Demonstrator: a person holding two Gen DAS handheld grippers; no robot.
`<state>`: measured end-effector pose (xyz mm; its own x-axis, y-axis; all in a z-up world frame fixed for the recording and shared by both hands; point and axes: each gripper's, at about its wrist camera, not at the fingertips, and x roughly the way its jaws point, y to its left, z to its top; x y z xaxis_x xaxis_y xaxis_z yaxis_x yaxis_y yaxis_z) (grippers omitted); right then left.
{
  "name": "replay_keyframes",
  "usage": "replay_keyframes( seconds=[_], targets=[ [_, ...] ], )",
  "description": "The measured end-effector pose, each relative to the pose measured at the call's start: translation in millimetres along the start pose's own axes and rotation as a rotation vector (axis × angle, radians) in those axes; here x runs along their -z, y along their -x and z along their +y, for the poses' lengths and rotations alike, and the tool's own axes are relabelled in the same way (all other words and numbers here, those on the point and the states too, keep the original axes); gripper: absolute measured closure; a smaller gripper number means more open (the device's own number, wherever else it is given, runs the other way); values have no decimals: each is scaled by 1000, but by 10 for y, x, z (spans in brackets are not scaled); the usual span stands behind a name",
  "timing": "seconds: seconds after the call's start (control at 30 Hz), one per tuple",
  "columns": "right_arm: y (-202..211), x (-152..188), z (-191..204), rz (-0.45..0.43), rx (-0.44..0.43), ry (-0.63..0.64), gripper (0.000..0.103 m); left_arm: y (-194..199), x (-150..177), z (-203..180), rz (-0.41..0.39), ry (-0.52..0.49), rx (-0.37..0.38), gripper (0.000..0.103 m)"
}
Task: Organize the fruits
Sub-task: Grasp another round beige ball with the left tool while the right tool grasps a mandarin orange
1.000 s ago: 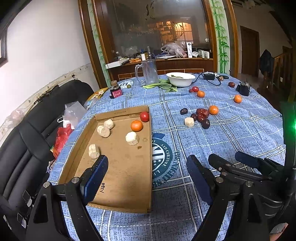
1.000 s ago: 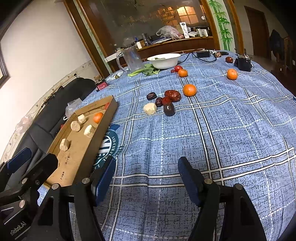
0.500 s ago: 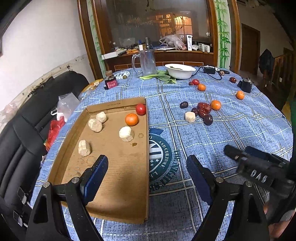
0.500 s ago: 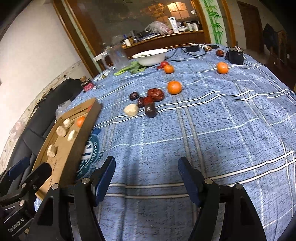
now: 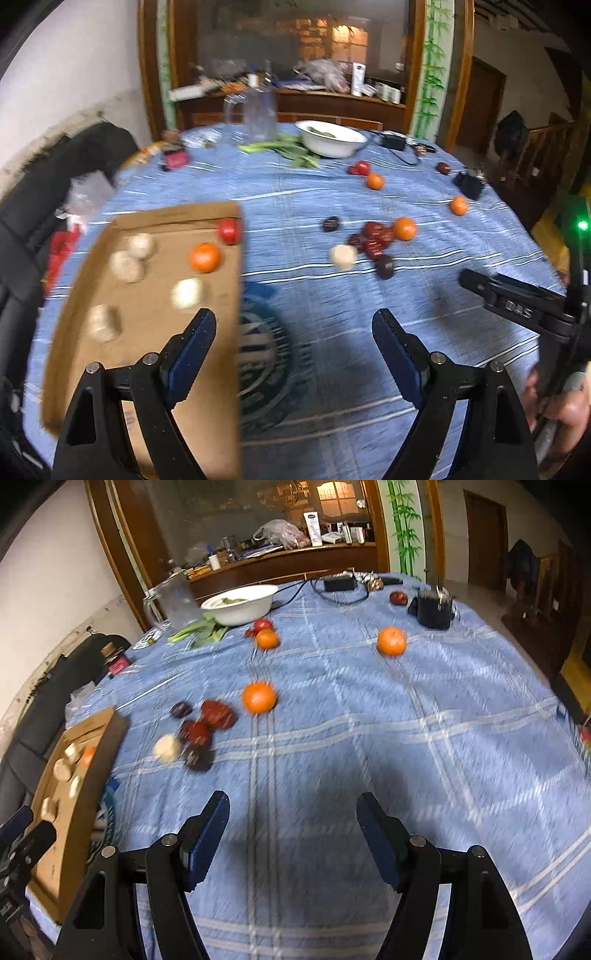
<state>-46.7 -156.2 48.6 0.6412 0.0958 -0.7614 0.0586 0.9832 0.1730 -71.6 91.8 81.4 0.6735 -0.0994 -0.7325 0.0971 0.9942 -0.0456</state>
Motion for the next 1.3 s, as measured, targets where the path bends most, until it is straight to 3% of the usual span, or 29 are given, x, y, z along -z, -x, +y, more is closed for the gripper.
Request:
replay_keyframes(
  seconds=[0.3, 0.37, 0.43, 0.7, 0.9, 0.93, 1.0, 1.1, 1.23, 1.3],
  targets=[
    [-395, -500, 7, 5, -9, 10, 28, -722, -353, -100, 55, 96, 69, 17],
    [-540, -578, 60, 14, -31, 21, 28, -852, -392, -90, 59, 102, 68, 24],
    [-681, -637, 111, 23, -50, 30, 28, -960, -411, -79, 71, 103, 92, 41],
    [-998, -664, 197, 51, -67, 61, 28, -1260, -358, -27, 115, 113, 151, 42],
    [-1021, -660, 243, 44, -60, 88, 28, -1277, -364, -118, 89, 59, 147, 43],
    [-1019, -657, 250, 43, -55, 91, 31, -1274, -365, -107, 87, 65, 164, 58],
    [-1008, -648, 257, 42, -71, 96, 45, -1280, -359, -81, 97, 81, 229, 77],
    [-985, -621, 285, 43, -91, 102, 61, -1274, -350, -63, 96, 96, 242, 77],
    [-967, -578, 339, 40, -86, 122, 62, -1285, -342, -65, 90, 103, 245, 75],
    [-975, -575, 349, 42, -86, 128, 62, -1287, -342, -87, 84, 97, 251, 68]
  ],
)
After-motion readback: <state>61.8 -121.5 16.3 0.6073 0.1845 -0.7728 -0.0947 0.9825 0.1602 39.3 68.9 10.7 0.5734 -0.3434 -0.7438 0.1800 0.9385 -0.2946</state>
